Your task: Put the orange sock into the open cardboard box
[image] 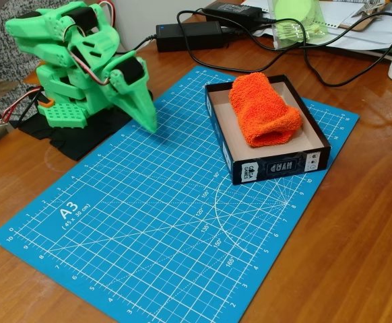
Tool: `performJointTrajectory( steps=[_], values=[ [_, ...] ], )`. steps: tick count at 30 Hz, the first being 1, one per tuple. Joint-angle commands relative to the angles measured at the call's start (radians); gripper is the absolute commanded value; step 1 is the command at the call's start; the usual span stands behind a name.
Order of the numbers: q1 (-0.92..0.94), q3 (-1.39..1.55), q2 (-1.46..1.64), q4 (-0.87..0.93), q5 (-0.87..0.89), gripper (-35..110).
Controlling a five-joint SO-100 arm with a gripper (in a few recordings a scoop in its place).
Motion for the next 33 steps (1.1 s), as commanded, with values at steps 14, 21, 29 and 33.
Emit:
performJointTrajectory(
  steps=[14, 21, 29, 33],
  values=[
    [-0.009, 0.000, 0.023, -0.012, 0.031, 0],
    [-0.002, 0.000, 0.020, -0.012, 0.044, 0],
    [-0.008, -0.005, 0.018, -0.003, 0.041, 0],
    [-0.006, -0.009, 0.018, 0.011, 0.031, 0]
  ],
)
